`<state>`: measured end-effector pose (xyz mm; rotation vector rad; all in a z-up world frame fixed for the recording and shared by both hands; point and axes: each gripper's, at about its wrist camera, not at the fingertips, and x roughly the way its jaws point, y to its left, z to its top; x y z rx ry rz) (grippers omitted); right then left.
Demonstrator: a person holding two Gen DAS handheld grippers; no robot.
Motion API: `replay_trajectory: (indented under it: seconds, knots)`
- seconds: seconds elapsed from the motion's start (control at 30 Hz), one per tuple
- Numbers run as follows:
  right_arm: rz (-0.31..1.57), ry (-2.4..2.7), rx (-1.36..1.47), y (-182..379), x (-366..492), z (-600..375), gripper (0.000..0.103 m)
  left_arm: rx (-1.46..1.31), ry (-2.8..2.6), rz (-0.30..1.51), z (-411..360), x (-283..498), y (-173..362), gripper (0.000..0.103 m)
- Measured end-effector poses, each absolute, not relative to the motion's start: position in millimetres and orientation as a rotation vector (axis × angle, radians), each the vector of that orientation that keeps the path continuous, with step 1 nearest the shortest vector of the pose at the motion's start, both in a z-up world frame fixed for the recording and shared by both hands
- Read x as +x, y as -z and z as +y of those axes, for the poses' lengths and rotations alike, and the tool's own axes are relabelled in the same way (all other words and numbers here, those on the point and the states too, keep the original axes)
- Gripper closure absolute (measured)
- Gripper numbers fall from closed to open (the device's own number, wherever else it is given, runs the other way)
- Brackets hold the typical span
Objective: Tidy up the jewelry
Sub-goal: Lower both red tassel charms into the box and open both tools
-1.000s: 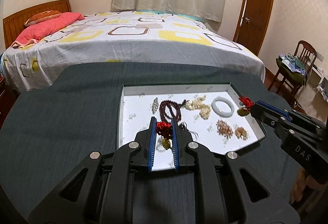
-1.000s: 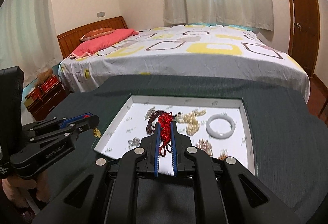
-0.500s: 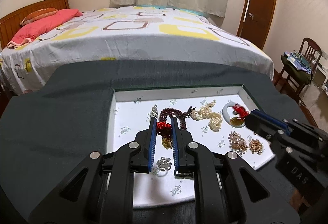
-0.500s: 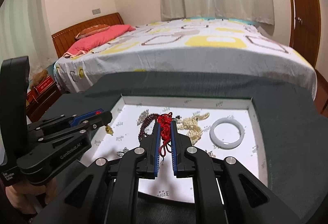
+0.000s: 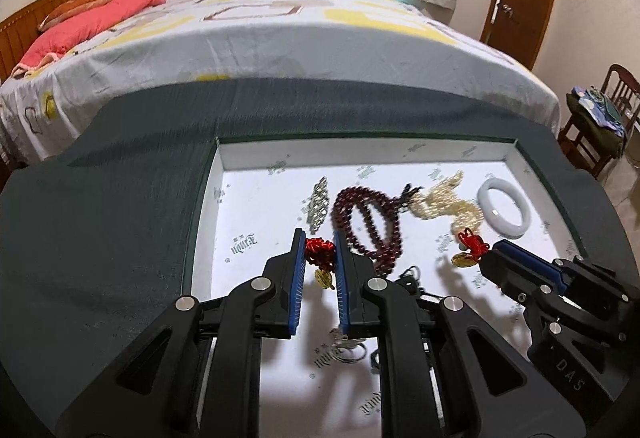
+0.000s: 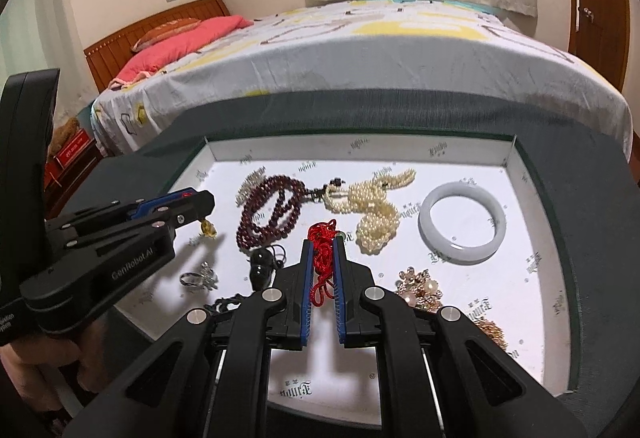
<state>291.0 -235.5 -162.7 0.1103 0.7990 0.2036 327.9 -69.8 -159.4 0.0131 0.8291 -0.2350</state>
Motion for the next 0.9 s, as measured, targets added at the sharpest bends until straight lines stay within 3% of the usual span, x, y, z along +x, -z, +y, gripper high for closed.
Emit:
replay_trajectory:
  seconds: [0.5, 0.6, 0.63, 0.7, 0.73, 0.77, 0.9]
  knots:
    - [0.825, -0.181, 0.086, 173.9, 300.4, -231.4, 0.092, 0.019, 0.219, 0.860, -64.6, 334.4, 173.6, 0.086]
    - [0.831, -0.180, 0.085, 175.2, 300.7, -231.9, 0.091, 0.021, 0.221, 0.872, -65.2, 334.6, 176.4, 0.078]
    - [0.833, -0.178, 0.086, 175.5, 300.9, -232.2, 0.091, 0.020, 0.218, 0.873, -65.0, 334.5, 177.0, 0.069]
    - [0.830, -0.176, 0.090, 175.4, 300.5, -232.6, 0.077, 0.022, 0.210, 0.861, -64.6, 331.4, 176.3, 0.058]
    - [0.819, -0.172, 0.092, 174.2, 298.6, -233.1, 0.058, 0.020, 0.210, 0.858, -64.4, 330.2, 175.9, 0.054]
    - [0.808, -0.168, 0.091, 172.8, 296.4, -233.1, 0.052, 0.016, 0.213, 0.857, -64.2, 328.5, 175.1, 0.052]
    - [0.793, -0.167, 0.087, 165.8, 290.6, -233.4, 0.051, 0.023, 0.202, 0.837, -64.6, 318.7, 169.2, 0.042]
